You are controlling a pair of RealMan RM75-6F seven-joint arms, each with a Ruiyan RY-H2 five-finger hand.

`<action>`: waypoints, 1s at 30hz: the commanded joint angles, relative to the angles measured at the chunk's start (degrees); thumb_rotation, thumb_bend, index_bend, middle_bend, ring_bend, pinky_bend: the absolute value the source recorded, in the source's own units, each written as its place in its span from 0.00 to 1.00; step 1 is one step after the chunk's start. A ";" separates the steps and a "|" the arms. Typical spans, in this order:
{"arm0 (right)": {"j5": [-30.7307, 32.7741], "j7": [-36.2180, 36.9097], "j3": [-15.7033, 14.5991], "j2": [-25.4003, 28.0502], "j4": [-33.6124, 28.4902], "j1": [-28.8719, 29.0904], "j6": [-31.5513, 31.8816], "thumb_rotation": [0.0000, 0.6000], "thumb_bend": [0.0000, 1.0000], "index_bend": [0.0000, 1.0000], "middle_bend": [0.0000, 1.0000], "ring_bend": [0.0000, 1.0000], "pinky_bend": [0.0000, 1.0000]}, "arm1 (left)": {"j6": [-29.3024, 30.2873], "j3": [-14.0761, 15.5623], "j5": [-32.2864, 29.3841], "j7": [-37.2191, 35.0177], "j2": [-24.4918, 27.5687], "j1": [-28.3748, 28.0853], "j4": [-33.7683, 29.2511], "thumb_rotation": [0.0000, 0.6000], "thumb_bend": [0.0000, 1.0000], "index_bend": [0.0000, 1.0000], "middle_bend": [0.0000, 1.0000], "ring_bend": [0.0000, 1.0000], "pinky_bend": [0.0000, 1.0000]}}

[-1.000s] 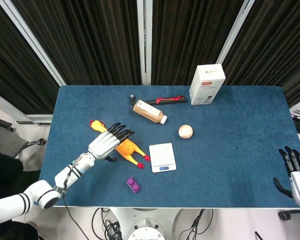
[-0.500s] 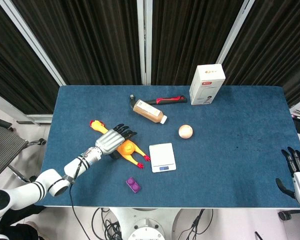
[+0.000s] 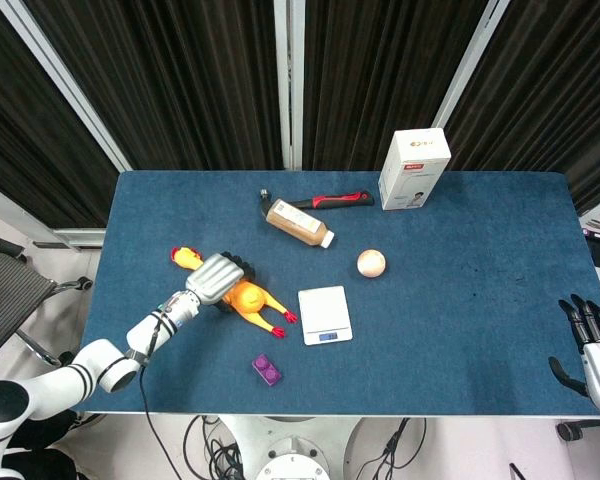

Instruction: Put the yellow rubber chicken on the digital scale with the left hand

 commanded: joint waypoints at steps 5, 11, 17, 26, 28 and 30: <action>-0.09 -0.39 0.07 0.08 -0.57 0.13 -0.05 1.00 0.24 0.00 0.00 0.00 0.00 | 4.48 -1.85 -0.95 0.08 0.82 0.25 -1.74 1.00 0.16 0.55 0.54 0.40 0.44; 0.29 -0.23 0.13 -0.21 -0.23 0.28 -0.61 1.00 0.23 0.00 0.00 0.00 0.00 | 7.84 -3.62 -1.05 5.60 4.74 0.11 -10.19 1.00 0.18 0.58 0.57 0.43 0.46; 0.18 0.49 0.13 -0.77 0.58 0.53 -0.92 1.00 0.24 0.00 0.00 0.00 0.00 | 8.30 -5.04 -4.62 20.94 6.24 0.36 -21.91 1.00 0.22 0.58 0.57 0.43 0.45; 0.06 3.37 -0.39 -2.02 3.93 0.21 -1.14 1.00 0.23 0.00 0.00 0.00 0.00 | 5.83 -7.85 -14.06 37.12 -0.67 -2.90 -29.31 1.00 0.22 0.59 0.58 0.43 0.45; 0.10 4.19 -0.42 -2.25 4.76 0.10 -1.06 1.00 0.24 0.00 0.00 0.00 0.00 | 5.24 -8.21 -15.46 38.53 -3.05 -4.05 -28.34 1.00 0.22 0.59 0.58 0.43 0.45; 0.13 4.88 -0.47 -2.45 5.47 0.02 -1.08 1.00 0.24 0.00 0.00 0.00 0.00 | 4.83 -8.47 -16.50 39.55 -5.06 -4.98 -26.98 1.00 0.22 0.59 0.58 0.43 0.45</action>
